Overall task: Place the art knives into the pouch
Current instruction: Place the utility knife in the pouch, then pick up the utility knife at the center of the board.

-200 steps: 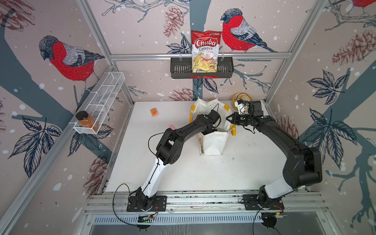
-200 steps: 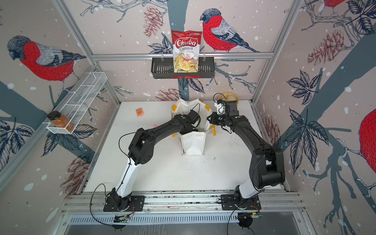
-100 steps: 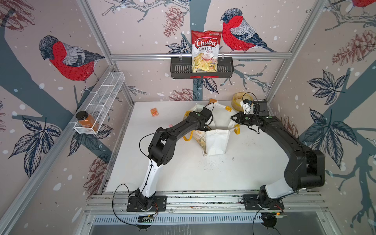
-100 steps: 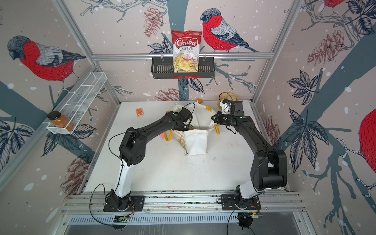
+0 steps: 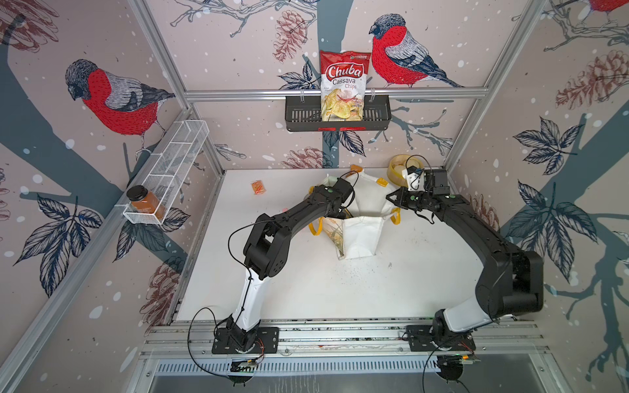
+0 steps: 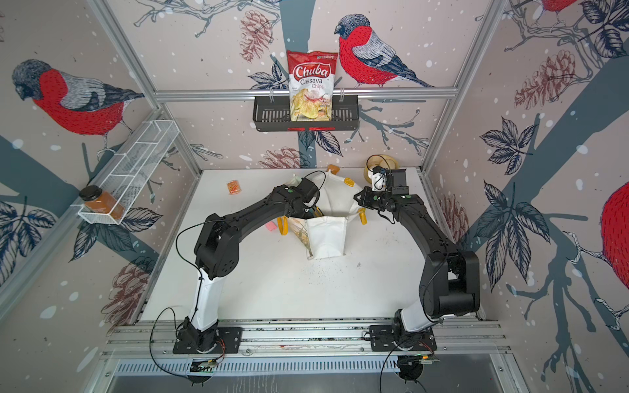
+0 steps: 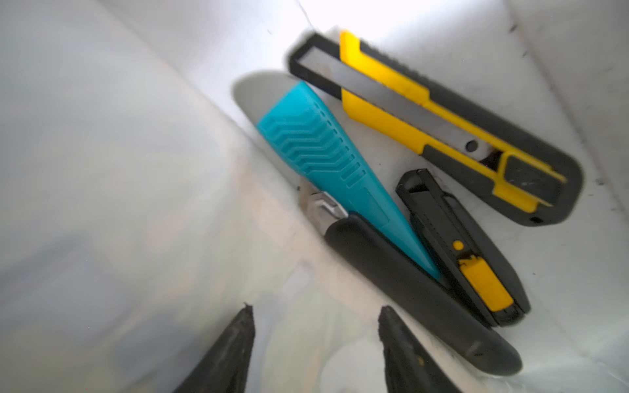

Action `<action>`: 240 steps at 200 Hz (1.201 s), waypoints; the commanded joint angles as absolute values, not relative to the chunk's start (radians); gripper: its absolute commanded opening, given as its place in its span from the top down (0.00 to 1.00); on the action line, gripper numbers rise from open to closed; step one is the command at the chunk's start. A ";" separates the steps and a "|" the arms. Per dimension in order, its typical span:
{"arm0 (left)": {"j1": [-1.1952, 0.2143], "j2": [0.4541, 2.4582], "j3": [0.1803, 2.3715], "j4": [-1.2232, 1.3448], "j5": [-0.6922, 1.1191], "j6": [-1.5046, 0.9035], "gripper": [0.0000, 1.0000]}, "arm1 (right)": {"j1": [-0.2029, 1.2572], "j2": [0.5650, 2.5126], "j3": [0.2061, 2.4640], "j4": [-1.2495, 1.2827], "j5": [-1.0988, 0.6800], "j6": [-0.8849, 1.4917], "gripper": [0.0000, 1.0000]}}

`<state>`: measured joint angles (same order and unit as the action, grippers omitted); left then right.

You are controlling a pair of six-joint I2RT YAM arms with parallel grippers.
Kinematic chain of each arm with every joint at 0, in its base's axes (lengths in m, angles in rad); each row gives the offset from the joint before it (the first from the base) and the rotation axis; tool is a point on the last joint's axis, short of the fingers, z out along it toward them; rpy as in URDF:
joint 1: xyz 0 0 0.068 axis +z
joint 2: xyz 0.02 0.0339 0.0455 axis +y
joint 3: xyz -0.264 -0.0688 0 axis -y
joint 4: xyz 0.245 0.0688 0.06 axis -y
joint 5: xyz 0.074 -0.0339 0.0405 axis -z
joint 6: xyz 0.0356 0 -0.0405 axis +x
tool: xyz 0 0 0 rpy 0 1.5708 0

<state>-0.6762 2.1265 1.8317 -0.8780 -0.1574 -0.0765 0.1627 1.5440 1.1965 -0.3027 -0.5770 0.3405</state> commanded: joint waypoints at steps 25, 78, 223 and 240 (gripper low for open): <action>-0.696 2.079 1.884 -0.862 -0.155 -0.049 0.33 | 0.277 1.570 1.199 -0.194 -0.546 0.376 1.00; -0.703 2.014 1.974 -0.832 -0.127 -0.064 0.28 | 0.290 1.580 1.220 -0.216 -0.529 0.373 1.00; -0.697 1.676 1.825 -0.555 -0.368 -0.232 0.03 | 0.265 1.579 1.218 -0.230 -0.520 0.350 1.00; -0.663 1.601 1.714 -0.489 -0.362 -0.291 0.03 | 0.265 1.581 1.214 -0.227 -0.522 0.352 1.00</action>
